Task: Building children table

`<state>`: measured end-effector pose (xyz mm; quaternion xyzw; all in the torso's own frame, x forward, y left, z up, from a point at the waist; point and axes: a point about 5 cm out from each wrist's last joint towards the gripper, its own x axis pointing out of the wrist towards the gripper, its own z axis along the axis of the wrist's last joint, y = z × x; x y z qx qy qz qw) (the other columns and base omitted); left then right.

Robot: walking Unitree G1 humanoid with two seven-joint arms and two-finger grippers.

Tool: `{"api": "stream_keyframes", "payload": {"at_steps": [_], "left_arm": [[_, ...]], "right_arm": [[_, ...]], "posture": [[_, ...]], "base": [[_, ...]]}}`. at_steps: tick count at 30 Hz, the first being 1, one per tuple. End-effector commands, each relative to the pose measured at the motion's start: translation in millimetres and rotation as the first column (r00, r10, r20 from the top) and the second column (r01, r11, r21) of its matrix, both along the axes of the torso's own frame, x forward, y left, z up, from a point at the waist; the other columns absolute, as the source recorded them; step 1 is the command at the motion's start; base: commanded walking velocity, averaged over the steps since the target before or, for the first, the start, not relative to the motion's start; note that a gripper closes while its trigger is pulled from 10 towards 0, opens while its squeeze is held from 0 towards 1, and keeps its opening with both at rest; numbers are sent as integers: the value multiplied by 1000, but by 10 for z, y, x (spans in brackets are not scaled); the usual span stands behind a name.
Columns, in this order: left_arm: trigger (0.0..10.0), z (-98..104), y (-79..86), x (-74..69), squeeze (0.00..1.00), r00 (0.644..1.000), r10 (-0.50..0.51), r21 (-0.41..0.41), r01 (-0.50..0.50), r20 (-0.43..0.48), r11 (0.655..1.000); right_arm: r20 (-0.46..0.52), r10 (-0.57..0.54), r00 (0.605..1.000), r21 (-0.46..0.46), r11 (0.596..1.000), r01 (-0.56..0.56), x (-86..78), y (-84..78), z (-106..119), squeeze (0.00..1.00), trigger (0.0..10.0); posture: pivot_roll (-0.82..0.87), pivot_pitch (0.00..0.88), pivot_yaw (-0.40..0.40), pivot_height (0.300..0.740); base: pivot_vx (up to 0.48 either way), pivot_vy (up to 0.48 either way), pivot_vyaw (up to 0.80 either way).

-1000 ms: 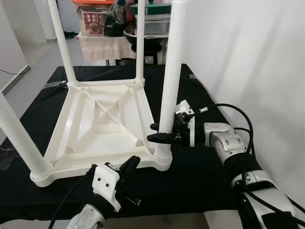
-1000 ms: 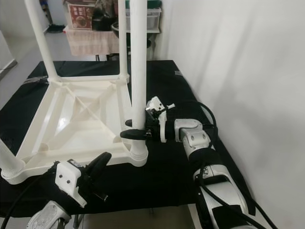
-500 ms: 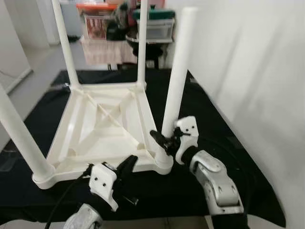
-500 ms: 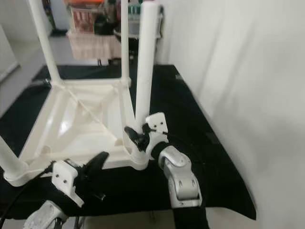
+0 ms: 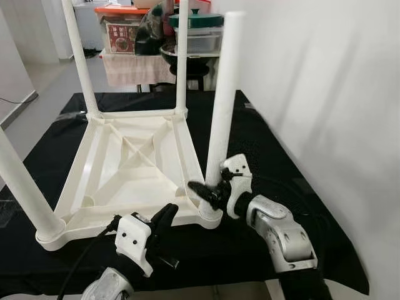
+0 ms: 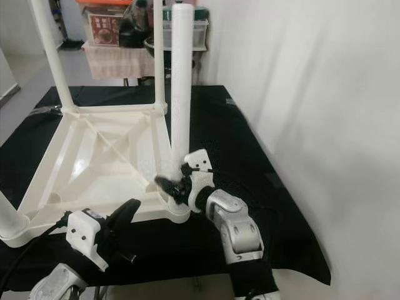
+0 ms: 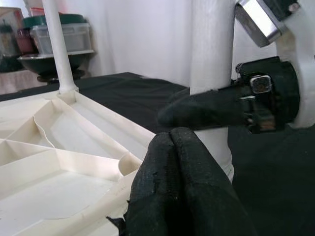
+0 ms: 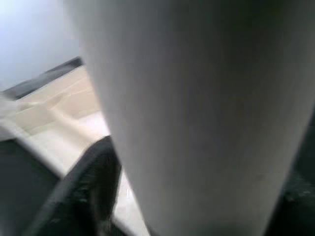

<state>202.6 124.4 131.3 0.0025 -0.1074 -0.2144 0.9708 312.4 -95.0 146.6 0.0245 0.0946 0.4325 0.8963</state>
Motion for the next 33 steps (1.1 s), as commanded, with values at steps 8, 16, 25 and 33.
{"api": "stream_keyframes", "payload": {"at_steps": [8,16,25,33], "left_arm": [[10000,-34,6,-5,0,1000,-2,14,3,-17,1000],[10000,-53,3,-19,0,1000,4,19,-4,-20,1000],[10000,-55,6,-29,0,1000,7,20,-7,-20,1000],[10000,-51,3,-38,0,1000,7,17,-6,-19,1000]], "right_arm": [[36,334,942,-27,942,-334,276,-114,146,0,10000],[-7,436,900,-12,900,-436,464,-203,290,0,8510],[4,451,893,68,891,-450,503,-291,339,0,0],[-45,312,949,24,950,-311,279,-526,-24,0,0]], "posture": [[42,0,-64,740],[67,0,-84,740],[68,0,-85,740],[41,0,-92,740]], "base": [[0,0,0],[0,0,0],[0,0,0],[0,0,0]]}}
